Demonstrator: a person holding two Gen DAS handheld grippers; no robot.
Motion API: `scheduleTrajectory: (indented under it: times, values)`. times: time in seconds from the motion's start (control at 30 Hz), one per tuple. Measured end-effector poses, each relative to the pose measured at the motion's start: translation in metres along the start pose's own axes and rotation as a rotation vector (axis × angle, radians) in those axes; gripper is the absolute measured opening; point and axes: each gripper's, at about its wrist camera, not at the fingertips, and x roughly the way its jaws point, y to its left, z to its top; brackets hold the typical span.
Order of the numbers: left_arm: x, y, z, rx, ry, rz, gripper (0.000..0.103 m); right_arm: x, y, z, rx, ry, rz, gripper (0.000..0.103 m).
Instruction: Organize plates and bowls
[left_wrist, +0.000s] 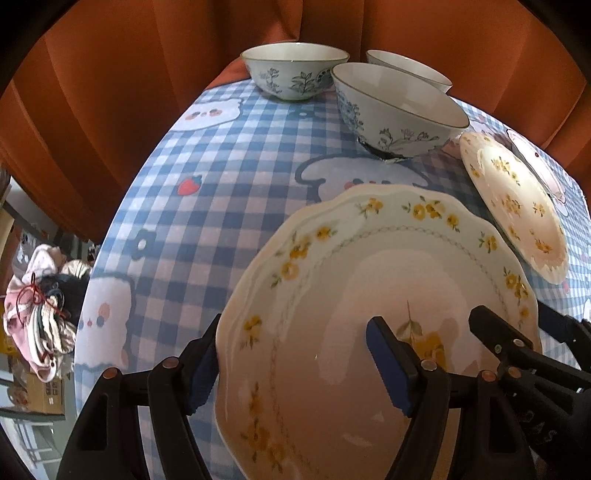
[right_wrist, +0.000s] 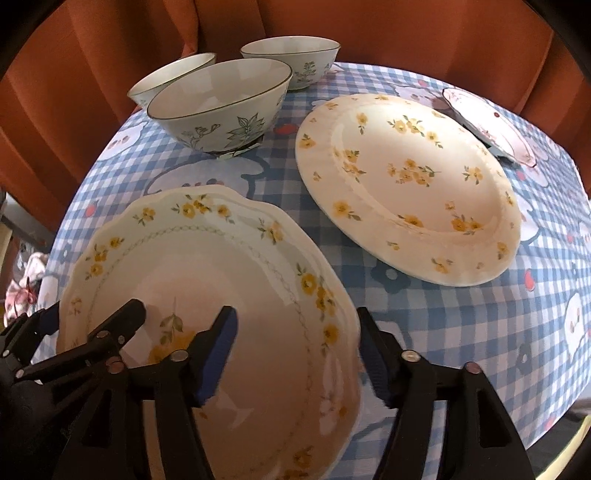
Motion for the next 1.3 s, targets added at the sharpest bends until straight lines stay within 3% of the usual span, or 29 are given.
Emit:
scheduleTrajectory:
  times: [0.27,0.63,1.03,1.3]
  values:
    - [-0.028,-0.003,-0.004,0.014,-0.011,0.005,0.09,-0.027,-0.009,-0.005,-0.039,-0.03,0.032,0.082]
    - [-0.052,-0.042,0.017,0.003,-0.062,-0.044,0.091,-0.068,-0.043,0.012,-0.009,-0.118,0.008,0.083]
    - [-0.037,-0.106,0.053,-0.009,-0.074,0.0,0.09,-0.052,-0.116,0.048,0.06,-0.114,0.059,0.083]
    - [-0.004,-0.143,0.073,-0.029,-0.043,0.031,0.088,-0.032,-0.154,0.082,0.078,-0.124,0.058,0.083]
